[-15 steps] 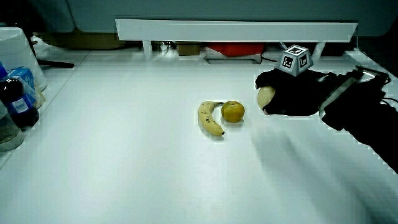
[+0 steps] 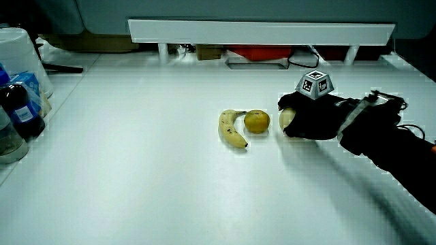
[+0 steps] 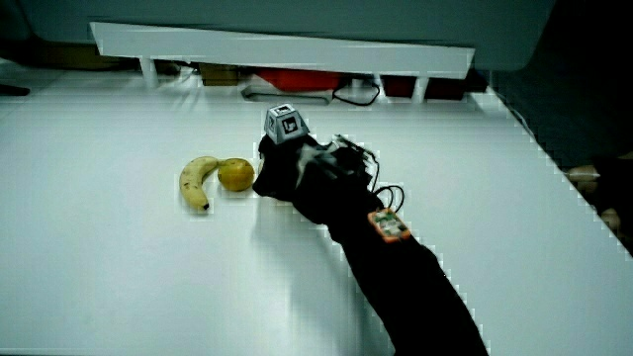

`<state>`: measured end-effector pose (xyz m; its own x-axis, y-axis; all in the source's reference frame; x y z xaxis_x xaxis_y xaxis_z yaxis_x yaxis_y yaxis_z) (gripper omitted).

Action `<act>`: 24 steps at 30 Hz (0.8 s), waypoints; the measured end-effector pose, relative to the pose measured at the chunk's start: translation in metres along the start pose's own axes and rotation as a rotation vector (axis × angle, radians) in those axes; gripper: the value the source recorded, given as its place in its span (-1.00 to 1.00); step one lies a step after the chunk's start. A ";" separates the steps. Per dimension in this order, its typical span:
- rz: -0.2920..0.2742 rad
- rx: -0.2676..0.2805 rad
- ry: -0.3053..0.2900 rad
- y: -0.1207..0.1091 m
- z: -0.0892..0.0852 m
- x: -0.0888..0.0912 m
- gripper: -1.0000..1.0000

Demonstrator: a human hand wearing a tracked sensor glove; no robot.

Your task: Place pear no leg

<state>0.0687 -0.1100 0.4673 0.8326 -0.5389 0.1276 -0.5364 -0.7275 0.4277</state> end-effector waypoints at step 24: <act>-0.031 -0.042 0.015 0.009 -0.027 0.000 -0.27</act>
<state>0.0671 -0.1054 0.4950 0.8511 -0.5094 0.1270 -0.5042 -0.7255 0.4685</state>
